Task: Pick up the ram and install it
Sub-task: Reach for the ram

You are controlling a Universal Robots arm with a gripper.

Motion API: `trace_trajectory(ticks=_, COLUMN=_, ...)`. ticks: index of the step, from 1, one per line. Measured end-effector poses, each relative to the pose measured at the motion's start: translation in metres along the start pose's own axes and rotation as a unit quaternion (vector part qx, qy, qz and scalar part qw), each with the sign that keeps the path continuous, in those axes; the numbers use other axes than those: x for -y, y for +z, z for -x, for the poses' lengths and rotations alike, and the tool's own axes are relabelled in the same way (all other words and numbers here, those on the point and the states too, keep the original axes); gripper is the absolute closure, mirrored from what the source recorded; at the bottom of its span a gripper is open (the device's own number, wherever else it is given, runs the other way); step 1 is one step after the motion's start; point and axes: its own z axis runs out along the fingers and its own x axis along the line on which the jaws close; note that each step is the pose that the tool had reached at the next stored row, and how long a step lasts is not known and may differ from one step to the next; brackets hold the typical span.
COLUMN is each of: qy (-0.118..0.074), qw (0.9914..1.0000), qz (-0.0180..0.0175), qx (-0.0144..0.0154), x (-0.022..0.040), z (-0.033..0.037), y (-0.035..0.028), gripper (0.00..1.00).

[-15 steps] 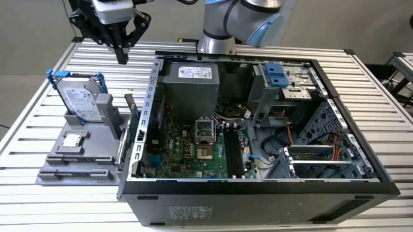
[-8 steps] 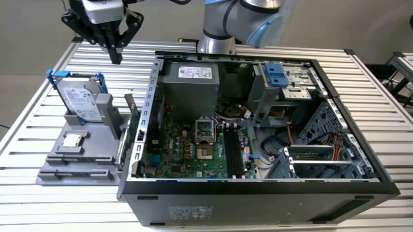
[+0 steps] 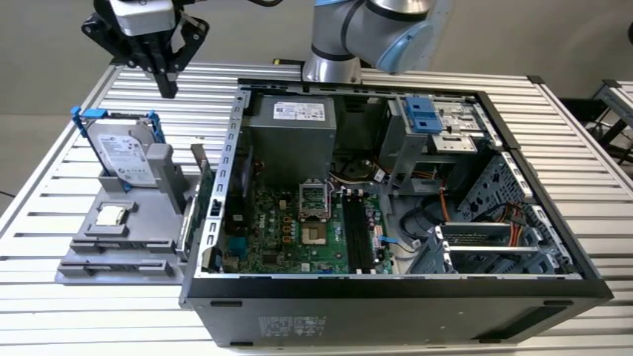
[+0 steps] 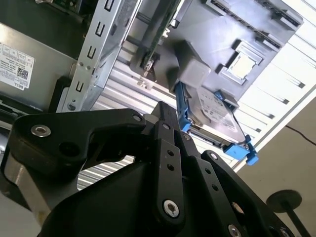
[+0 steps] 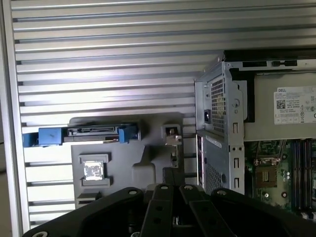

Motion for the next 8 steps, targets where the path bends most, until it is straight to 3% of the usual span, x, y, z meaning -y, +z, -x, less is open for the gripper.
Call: trace_trajectory(ticks=8, qy=0.0, qw=1.0, qz=0.0, qx=0.0, x=0.0002, z=-0.0106, y=-0.0002, gripper=1.0)
